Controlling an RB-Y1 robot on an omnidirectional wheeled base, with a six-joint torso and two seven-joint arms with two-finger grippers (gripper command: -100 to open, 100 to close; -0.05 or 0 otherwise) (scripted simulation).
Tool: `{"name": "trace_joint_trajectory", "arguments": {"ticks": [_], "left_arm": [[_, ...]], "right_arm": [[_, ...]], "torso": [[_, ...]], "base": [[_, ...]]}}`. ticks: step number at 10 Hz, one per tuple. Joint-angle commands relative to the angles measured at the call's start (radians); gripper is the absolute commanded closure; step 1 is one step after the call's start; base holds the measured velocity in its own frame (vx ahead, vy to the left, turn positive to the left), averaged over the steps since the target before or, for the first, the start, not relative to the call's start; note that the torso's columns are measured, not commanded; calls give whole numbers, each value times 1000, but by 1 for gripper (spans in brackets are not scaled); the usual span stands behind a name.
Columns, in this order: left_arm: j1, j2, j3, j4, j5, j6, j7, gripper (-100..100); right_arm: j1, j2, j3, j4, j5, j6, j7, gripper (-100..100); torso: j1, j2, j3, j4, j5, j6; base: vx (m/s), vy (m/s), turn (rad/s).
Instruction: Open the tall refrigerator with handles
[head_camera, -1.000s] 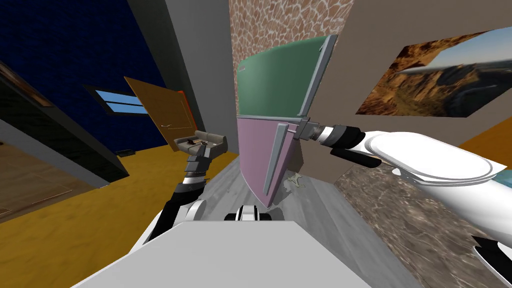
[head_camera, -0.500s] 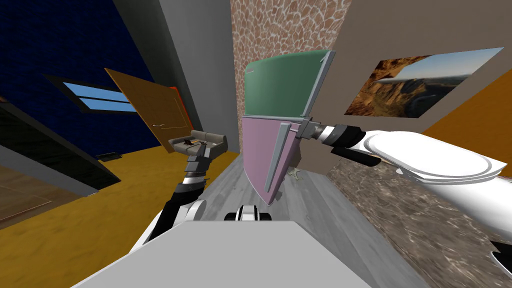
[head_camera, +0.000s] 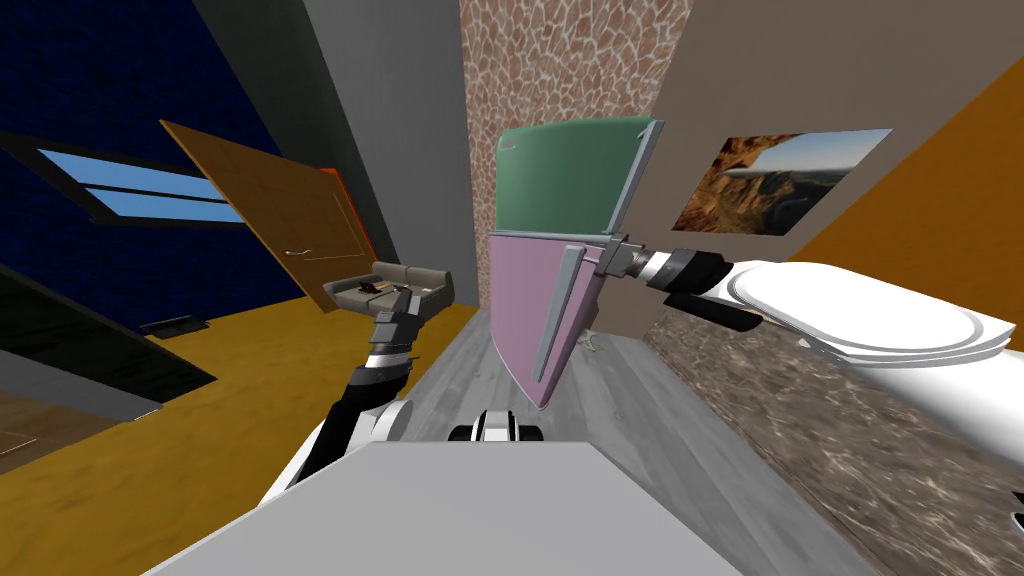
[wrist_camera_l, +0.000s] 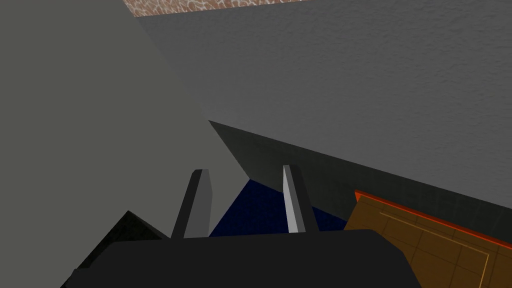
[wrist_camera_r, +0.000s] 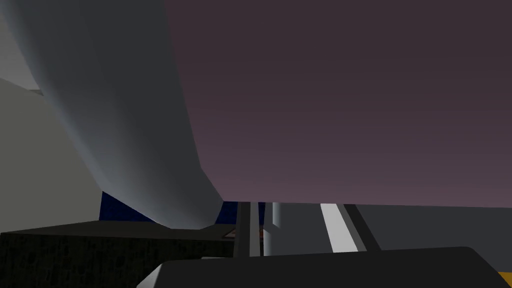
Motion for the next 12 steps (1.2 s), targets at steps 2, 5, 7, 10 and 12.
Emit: {"name": "trace_joint_trajectory", "arguments": {"ticks": [2, 5, 7, 10, 12], "left_arm": [[0, 0, 0, 0, 0, 0, 0, 0], [0, 0, 0, 0, 0, 0, 0, 0], [0, 0, 0, 0, 0, 0, 0, 0], [0, 0, 0, 0, 0, 0, 0, 0], [0, 0, 0, 0, 0, 0, 0, 0]], "right_arm": [[26, -16, 0, 23, 13, 17, -8, 100], [45, -28, -7, 40, 23, 32, -14, 100], [64, -41, -13, 58, 33, 47, -20, 100], [78, -51, -20, 82, 36, 56, -23, 100], [87, -57, -21, 97, 39, 62, -23, 100]], "torso": [[-1, -7, -6, -1, 0, -1], [2, -4, -3, -1, 1, -1], [-3, -7, -5, -1, 0, -1], [-5, -4, -3, 0, -2, 1], [0, -5, -4, -1, 1, -3]], "base": [[-19, 303, -136], [-79, 301, -118], [-62, 270, -115], [-27, 200, -88], [-24, 249, -70]]}}
